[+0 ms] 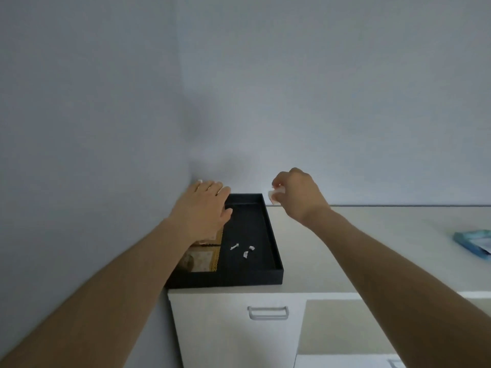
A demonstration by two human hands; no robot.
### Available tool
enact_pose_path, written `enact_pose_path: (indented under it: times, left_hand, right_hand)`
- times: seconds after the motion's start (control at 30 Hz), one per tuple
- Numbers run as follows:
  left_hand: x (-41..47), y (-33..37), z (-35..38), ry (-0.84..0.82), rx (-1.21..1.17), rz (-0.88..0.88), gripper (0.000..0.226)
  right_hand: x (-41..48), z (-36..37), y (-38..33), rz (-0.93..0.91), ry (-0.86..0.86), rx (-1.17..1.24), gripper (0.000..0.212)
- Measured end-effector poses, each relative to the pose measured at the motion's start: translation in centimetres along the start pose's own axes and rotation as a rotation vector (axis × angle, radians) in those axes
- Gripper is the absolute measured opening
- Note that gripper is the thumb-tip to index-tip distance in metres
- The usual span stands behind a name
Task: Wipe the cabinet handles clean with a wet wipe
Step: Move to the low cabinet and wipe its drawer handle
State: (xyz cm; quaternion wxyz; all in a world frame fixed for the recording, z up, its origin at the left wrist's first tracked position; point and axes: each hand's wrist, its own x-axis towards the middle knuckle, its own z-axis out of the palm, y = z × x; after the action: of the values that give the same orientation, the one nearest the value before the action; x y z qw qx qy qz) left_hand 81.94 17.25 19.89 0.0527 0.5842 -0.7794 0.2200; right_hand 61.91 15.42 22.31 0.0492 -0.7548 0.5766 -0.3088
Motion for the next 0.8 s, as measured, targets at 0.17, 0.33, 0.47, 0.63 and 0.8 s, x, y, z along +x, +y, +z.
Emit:
enact_pose_path:
  times: [0.17, 0.33, 0.47, 0.63, 0.8]
  left_hand:
    - [-0.3, 1.0, -2.4, -0.067, 0.088, -0.082, 0.050]
    - [-0.7, 3.4, -4.2, -0.162, 0.186, -0.262, 0.055]
    - [-1.8, 7.0, -5.4, -0.216, 0.236, -0.459, 0.053]
    - [-6.8, 12.6, -7.7, -0.276, 0.209, -0.686, 0.053]
    - [-15.8, 17.3, -11.4, -0.356, 0.275, -0.898, 0.055]
  right_hand:
    - [1.7, -1.0, 0.6, -0.119, -0.040, -0.003, 0.025]
    - [3.3, -2.5, 2.7, -0.257, -0.096, 0.057, 0.024]
    - [3.2, -3.5, 4.4, -0.469, -0.115, 0.130, 0.024]
    - [-0.2, -3.9, 3.5, -0.767, -0.233, 0.163, 0.023]
    - [-6.7, -4.4, -0.9, -0.949, -0.353, 0.256, 0.025]
